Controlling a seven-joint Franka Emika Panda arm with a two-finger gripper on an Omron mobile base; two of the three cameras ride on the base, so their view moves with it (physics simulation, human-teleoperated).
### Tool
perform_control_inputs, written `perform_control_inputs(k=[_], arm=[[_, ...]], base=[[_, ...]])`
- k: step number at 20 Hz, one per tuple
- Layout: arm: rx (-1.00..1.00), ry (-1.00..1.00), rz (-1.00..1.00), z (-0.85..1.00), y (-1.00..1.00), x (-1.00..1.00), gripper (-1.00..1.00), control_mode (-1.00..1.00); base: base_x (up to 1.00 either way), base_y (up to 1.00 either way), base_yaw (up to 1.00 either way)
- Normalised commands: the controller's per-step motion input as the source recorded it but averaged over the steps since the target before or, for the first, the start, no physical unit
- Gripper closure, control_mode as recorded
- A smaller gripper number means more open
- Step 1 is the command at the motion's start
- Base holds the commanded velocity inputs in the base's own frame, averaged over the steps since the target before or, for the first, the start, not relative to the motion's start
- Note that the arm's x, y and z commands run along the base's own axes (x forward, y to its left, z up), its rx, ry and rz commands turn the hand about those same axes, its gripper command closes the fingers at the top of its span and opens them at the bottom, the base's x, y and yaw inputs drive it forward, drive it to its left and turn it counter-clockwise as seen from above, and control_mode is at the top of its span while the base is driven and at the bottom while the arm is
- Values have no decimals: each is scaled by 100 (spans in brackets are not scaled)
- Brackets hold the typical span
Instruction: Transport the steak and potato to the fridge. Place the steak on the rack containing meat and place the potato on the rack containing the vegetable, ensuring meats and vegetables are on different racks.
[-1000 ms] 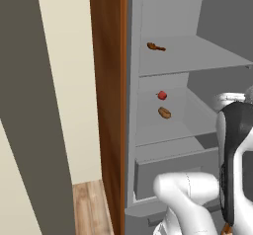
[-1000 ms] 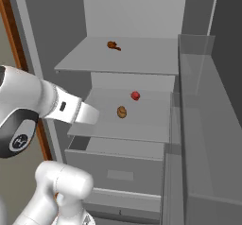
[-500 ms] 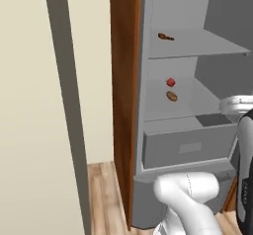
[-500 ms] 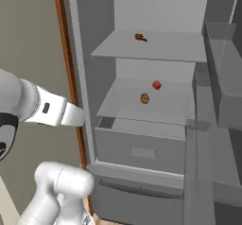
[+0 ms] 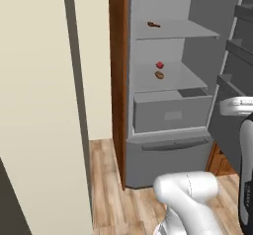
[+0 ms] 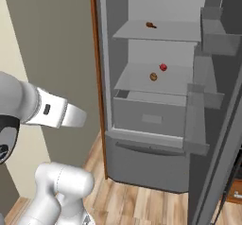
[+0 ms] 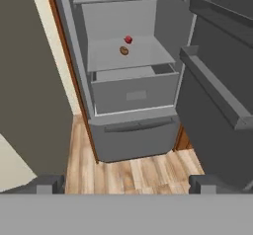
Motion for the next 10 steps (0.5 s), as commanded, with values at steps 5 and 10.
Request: perform_control_inputs(k=[5,10], arm=[[0,0,0,0,0,0,-100,100],[0,0,0,0,0,0,-100,100]], base=[[-100,15,0],[-100,24,-1]])
